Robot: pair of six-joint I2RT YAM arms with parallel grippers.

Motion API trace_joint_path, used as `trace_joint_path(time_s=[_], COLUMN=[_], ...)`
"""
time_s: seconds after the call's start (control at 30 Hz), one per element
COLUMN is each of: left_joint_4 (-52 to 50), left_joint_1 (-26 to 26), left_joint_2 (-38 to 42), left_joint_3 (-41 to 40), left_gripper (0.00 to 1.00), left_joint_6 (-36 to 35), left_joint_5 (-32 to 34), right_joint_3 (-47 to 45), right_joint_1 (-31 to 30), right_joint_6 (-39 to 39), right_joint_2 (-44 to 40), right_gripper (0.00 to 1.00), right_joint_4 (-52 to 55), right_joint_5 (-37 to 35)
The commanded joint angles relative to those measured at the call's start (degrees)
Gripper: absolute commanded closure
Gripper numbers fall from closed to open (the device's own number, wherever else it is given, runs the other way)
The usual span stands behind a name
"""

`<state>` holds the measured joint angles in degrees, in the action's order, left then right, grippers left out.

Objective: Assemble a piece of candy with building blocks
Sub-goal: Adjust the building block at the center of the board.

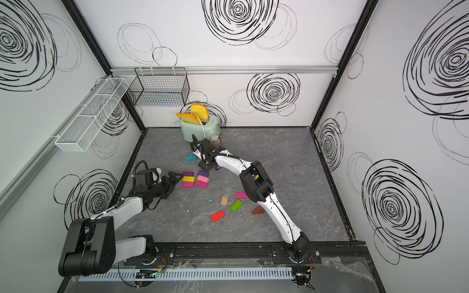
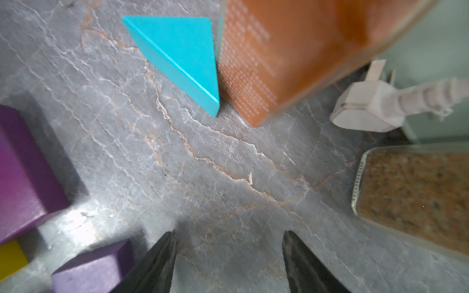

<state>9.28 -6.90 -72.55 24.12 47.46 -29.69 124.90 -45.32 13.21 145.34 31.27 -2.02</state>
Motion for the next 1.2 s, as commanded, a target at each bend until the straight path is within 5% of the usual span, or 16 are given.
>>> trace_joint_path(time_s=[0.0,0.53,0.83,1.0,1.17], left_joint_4=[0.75,1.61,4.19,13.89,26.83], left_joint_1=[-0.66,-1.01,-1.47,-3.42,-3.59], left_joint_2=[0.75,-0.90,-3.32,-5.99,-7.32], left_joint_3=[1.76,1.82,2.57,-0.39,-3.44], left_gripper=[0.02,0.02,0.01,0.02,0.02], left_joint_6=[-0.88,-0.70,1.35,6.42,12.19], left_joint_5=[-0.81,-0.37,3.10,5.57,9.14], right_joint_3=[-2.91,-12.55,-10.60,-8.00,-21.28], right_joint_1=[-0.64,-1.27,-0.91,0.67,3.02], right_joint_6=[1.53,3.39,3.23,0.44,-6.01], right_joint_2=[-0.68,-6.71,-7.36,-9.47,-20.53], right_gripper=[0.31,0.32,0.29,0.24,0.22], right_joint_4=[0.27,-5.54,-5.87,-4.36,-11.89], right_joint_5=[1.48,5.36,3.78,0.22,1.74])
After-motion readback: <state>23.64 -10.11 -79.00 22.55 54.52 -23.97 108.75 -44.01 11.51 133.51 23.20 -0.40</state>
